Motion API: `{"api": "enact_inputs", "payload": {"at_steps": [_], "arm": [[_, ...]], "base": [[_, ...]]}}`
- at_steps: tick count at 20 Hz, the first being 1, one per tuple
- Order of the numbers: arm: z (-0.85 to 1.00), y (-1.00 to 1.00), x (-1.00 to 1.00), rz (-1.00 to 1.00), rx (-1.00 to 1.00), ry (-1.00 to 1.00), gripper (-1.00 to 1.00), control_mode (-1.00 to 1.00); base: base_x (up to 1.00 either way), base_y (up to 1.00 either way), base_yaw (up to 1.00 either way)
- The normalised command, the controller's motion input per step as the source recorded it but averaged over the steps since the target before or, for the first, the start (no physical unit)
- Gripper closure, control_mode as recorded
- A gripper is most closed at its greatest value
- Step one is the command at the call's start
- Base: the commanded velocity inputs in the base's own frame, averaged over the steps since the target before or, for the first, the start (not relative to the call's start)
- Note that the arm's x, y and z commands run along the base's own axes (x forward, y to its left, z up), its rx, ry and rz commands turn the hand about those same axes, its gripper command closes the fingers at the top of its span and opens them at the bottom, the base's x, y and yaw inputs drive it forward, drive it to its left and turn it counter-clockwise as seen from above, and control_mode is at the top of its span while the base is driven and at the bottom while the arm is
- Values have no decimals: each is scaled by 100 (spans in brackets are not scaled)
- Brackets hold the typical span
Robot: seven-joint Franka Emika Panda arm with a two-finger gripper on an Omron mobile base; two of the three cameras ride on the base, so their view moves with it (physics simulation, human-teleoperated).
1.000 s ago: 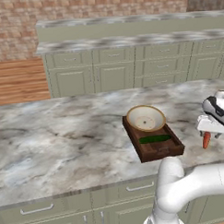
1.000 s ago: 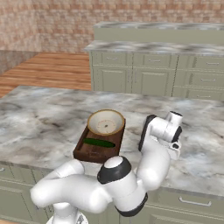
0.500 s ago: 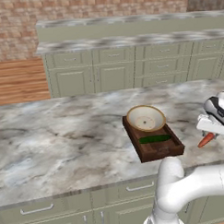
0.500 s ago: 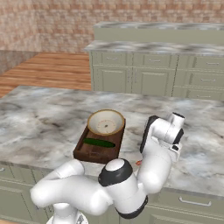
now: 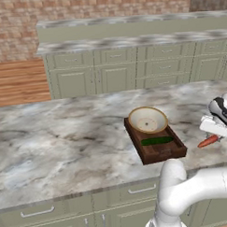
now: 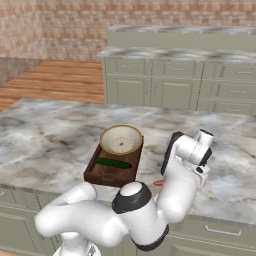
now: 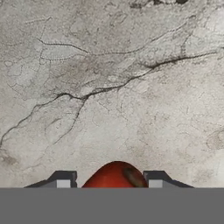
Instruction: Place the two vegetables and bowl onto the tray for setting up a vegetable dip station.
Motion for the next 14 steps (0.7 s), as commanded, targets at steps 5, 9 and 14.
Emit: {"api": "enact_inputs", "payload": {"at_steps": [5, 9, 14], "arm": [[22, 1, -26, -12, -7, 0, 100, -100], [30, 0, -19, -12, -10, 0, 100, -100], [25, 14, -26, -14, -14, 0, 100, -100]], "base": [[0, 0, 0], [0, 0, 0], [0, 0, 0]]}}
